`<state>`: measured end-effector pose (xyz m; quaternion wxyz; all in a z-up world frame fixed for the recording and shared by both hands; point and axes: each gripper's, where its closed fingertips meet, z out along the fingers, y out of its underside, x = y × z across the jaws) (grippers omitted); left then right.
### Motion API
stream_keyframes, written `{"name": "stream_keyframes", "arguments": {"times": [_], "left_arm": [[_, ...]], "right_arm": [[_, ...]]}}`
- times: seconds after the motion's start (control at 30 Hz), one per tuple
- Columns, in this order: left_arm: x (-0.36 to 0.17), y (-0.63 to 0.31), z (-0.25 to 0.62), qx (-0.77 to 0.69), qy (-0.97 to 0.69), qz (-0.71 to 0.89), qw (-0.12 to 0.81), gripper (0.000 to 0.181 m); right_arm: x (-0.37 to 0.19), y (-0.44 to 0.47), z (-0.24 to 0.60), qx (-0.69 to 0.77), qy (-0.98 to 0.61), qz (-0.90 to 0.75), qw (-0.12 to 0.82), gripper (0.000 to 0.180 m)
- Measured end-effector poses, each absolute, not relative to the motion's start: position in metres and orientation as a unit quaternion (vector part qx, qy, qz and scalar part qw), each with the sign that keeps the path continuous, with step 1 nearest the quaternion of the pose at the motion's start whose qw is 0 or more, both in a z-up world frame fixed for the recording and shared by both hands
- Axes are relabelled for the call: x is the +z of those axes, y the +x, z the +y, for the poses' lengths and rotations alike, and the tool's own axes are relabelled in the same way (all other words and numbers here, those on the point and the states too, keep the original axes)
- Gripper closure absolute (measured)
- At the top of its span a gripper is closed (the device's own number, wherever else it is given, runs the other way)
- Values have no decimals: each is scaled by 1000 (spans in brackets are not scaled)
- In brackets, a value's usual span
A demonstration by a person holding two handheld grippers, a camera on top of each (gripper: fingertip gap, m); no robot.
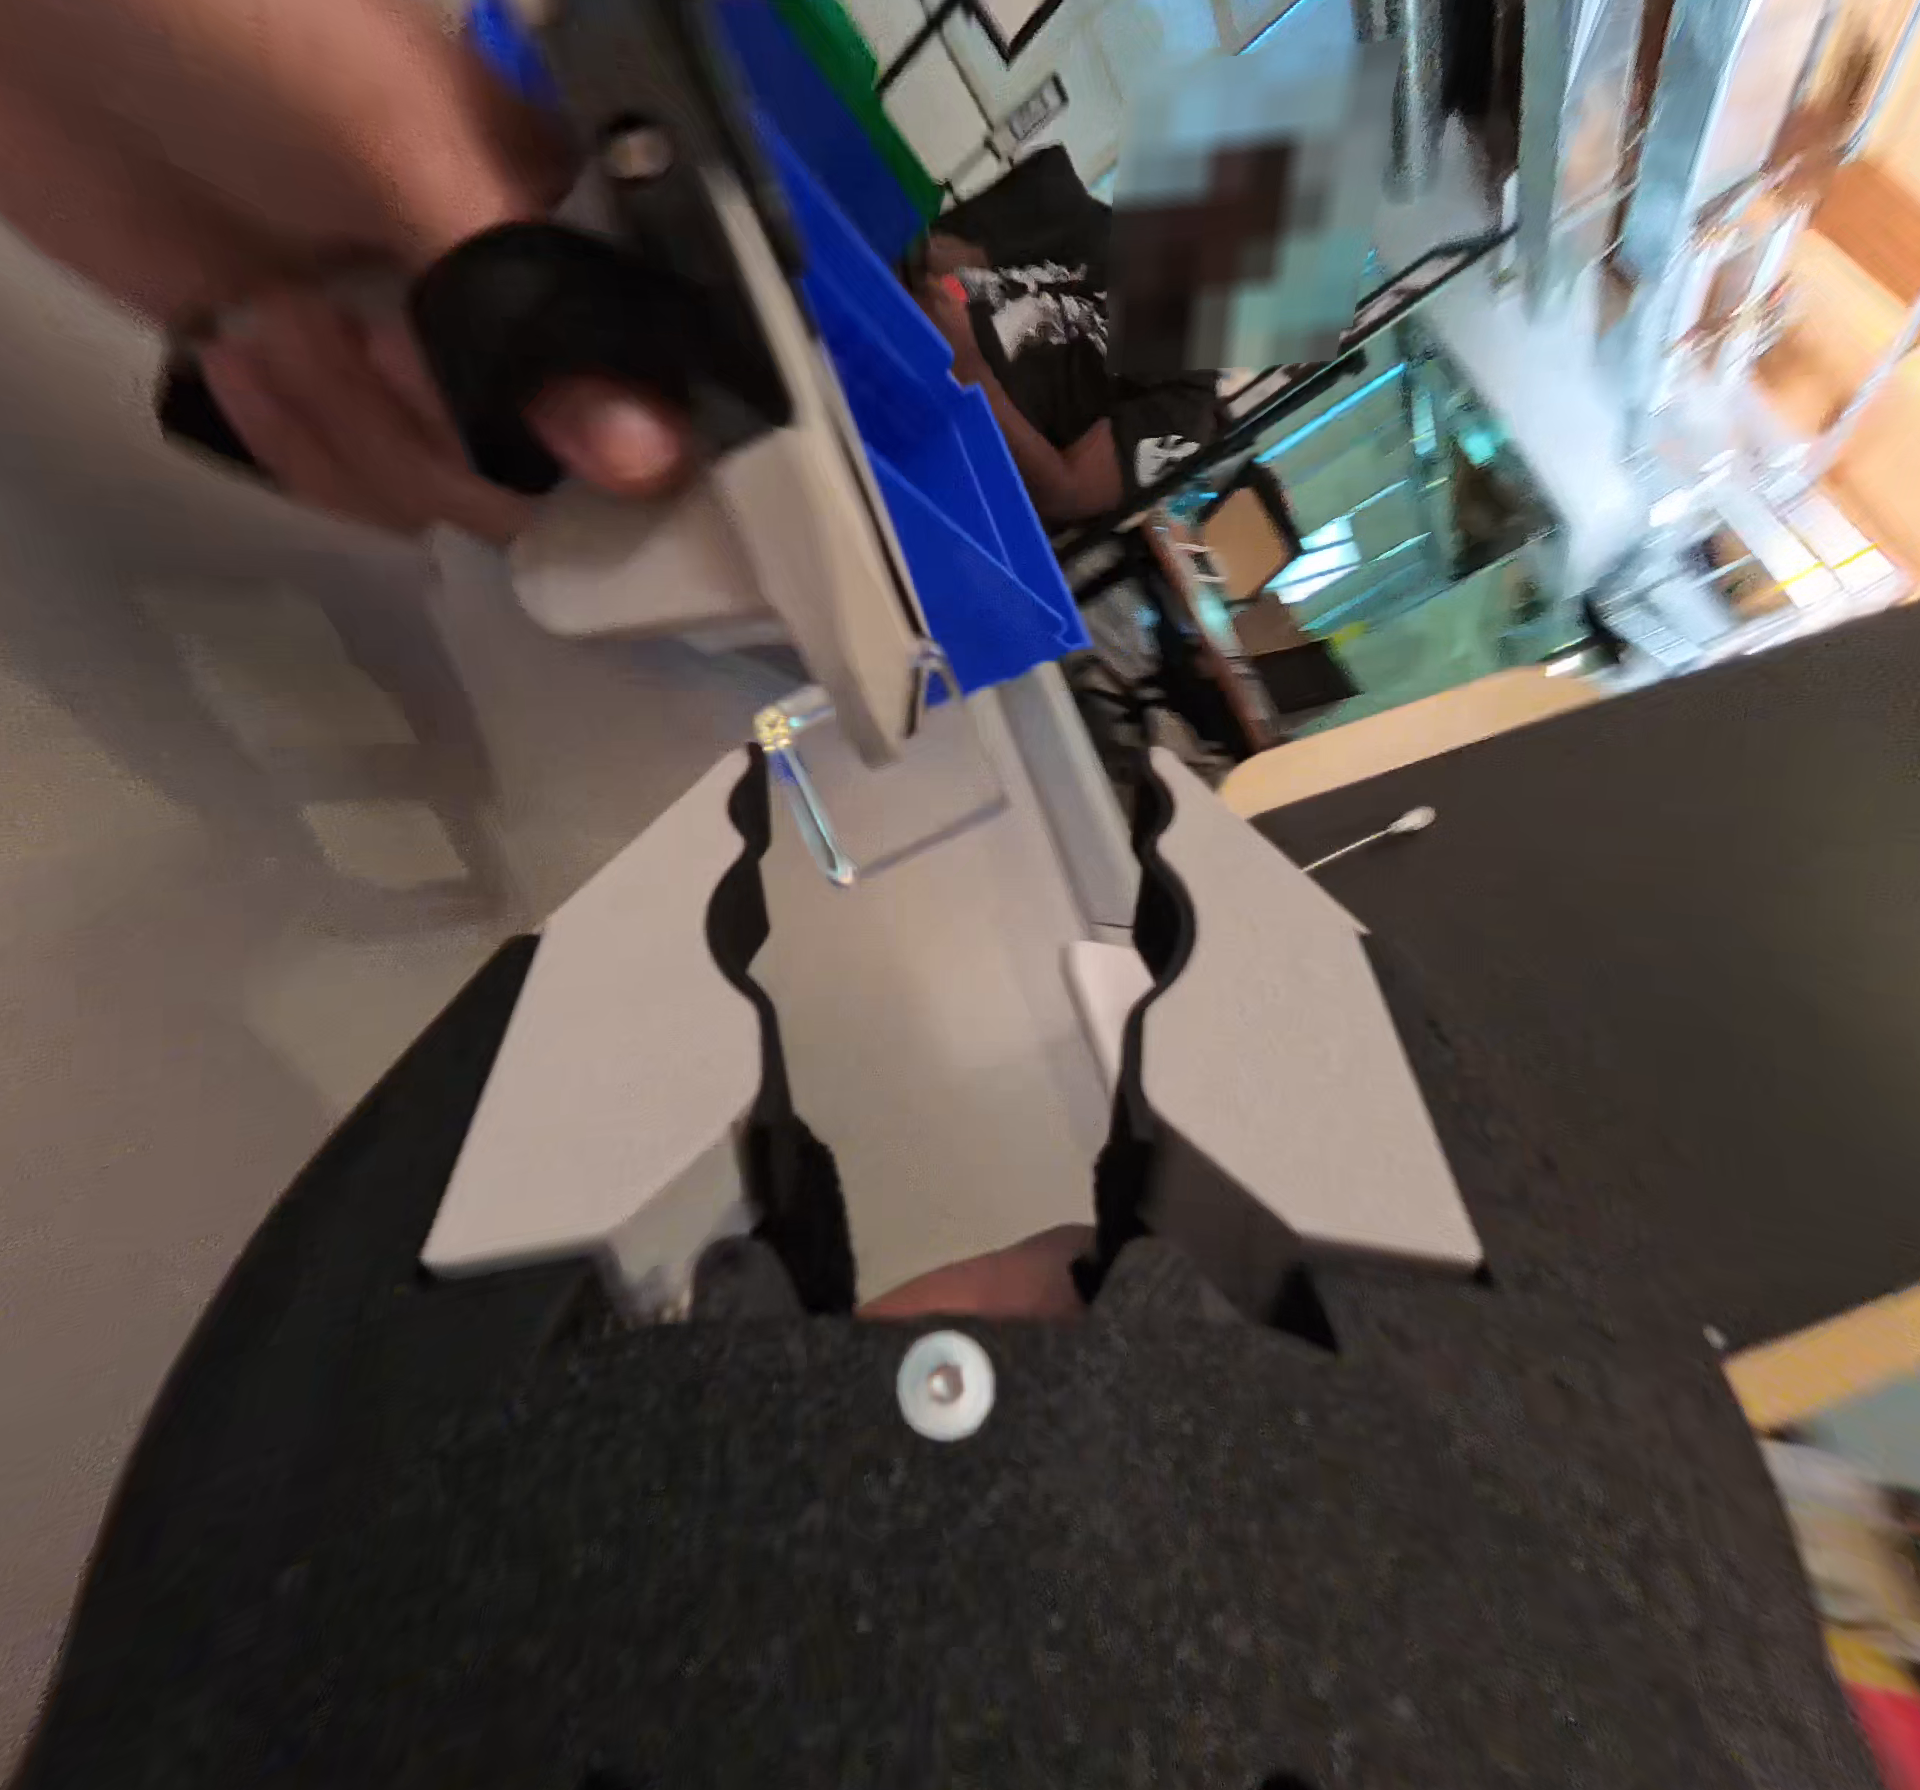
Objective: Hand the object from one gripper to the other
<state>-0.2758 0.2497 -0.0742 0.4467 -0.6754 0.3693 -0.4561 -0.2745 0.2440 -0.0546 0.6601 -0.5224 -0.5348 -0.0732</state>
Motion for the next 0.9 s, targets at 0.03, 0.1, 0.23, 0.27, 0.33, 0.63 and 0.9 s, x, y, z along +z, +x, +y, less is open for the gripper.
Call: {"name": "stream_keyframes", "arguments": {"times": [0.03, 0.1, 0.23, 0.27, 0.33, 0.63, 0.9], "left_arm": [[-69, -278, 248, -479, -659, 367, 448, 138], [-64, -282, 249, -514, -648, 351, 438, 139], [-57, -282, 241, -577, -618, 340, 411, 139], [-55, -280, 238, -588, -612, 341, 404, 139], [-53, -275, 231, -598, -603, 346, 399, 139], [-53, -266, 223, -598, -608, 343, 394, 139], [-69, -272, 242, -554, -643, 324, 418, 131]], "right_arm": [[-48, -268, 246, -13, -548, -511, 662, 105], [-43, -260, 245, 133, -591, -470, 642, 106], [-53, -265, 222, 469, -645, -393, 458, 108], [-54, -267, 217, 527, -644, -372, 412, 106], [-54, -271, 212, 586, -631, -350, 369, 109], [-66, -279, 218, 539, -646, -364, 400, 135], [-96, -262, 250, 339, -712, -411, 458, 136]]}}
